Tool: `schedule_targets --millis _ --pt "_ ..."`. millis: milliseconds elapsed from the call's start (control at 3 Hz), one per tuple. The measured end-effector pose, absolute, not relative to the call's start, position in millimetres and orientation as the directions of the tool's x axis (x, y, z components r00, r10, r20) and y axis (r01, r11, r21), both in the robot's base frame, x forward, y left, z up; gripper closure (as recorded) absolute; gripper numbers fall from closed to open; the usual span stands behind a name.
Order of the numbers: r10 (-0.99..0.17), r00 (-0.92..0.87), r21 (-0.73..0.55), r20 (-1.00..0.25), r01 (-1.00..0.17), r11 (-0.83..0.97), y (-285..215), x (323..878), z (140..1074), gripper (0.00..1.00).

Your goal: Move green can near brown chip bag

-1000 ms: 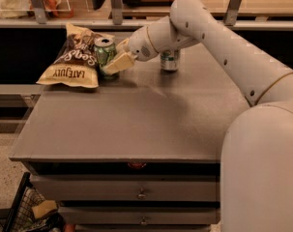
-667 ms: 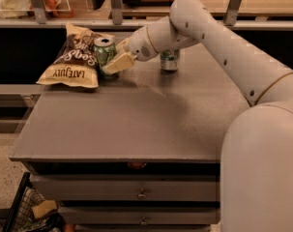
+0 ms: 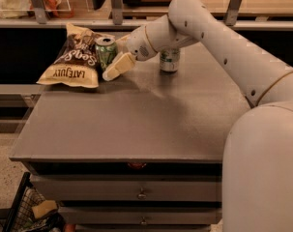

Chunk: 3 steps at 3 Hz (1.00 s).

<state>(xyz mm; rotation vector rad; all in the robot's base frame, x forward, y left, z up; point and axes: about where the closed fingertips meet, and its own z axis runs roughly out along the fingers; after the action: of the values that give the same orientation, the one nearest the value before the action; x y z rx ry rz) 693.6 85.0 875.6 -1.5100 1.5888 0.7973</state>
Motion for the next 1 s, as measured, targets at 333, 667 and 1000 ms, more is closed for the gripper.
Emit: schedule_targets --millis 333,667,1000 --pt "-0.509 0.029 -0.09 -0.86 -0.992 0.094 84.5 688.9 882.6 0.0" --pt "-0.538 0.044 -0.112 -0.842 -0.989 0.094 80.3 682.8 892.2 0.0" --pt "-0.587 0.056 -0.143 -0.808 -0.984 0.103 67.7 673.6 907.2 0.0"
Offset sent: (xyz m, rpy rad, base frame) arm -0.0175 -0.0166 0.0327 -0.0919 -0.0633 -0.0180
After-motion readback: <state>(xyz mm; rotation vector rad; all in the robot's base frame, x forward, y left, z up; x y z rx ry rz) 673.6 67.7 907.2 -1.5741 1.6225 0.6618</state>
